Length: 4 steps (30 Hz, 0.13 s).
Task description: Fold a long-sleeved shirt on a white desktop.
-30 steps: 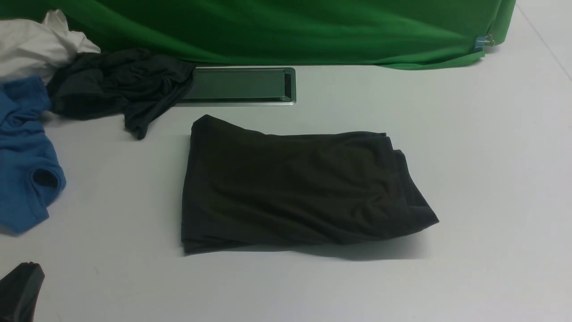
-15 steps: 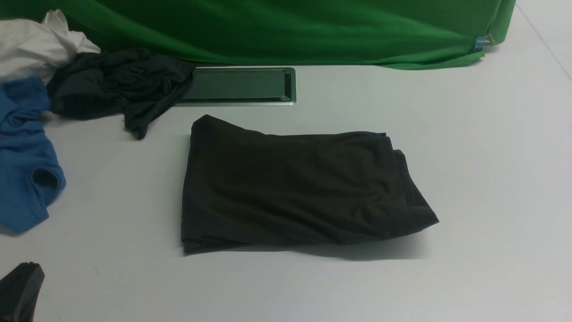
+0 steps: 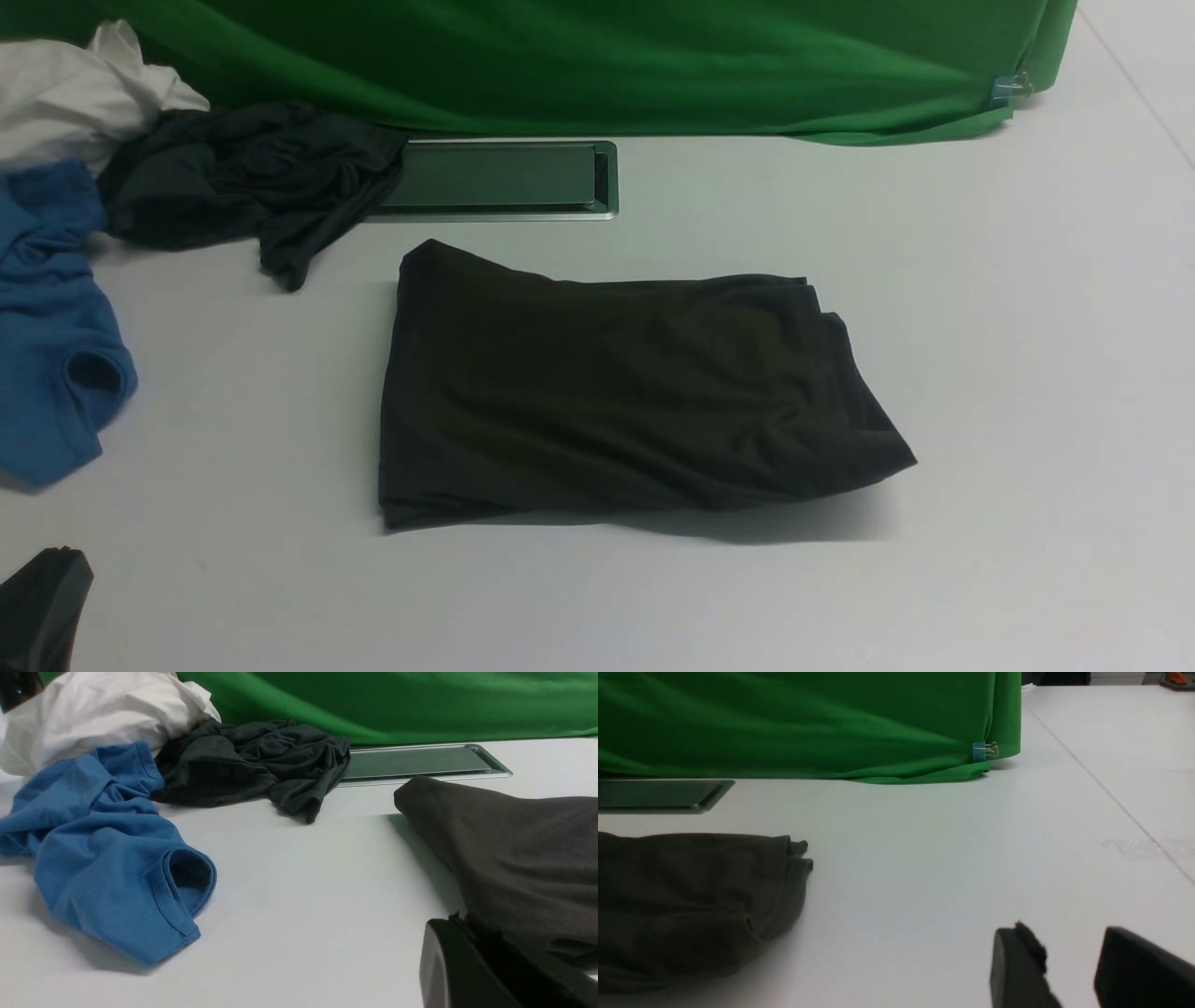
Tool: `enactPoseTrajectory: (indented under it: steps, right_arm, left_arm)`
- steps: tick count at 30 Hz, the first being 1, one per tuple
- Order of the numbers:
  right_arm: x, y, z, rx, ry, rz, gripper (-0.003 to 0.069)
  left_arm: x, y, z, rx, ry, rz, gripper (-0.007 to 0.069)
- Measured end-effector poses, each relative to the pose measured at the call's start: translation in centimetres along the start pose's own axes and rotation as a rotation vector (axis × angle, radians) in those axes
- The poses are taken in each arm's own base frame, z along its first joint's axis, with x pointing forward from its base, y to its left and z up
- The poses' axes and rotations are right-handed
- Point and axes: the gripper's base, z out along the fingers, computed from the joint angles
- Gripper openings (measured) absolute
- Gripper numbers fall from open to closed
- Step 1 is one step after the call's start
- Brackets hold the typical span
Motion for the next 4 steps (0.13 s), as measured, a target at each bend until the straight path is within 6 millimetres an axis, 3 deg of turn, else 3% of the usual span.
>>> enactPoseTrajectory:
  steps: [4]
  right_arm:
    - [0.0,0.0,0.0,0.0,0.0,0.0,0.0242]
  left_arm:
    - [0.0,0.0,0.0,0.0,0.0,0.0,0.0018]
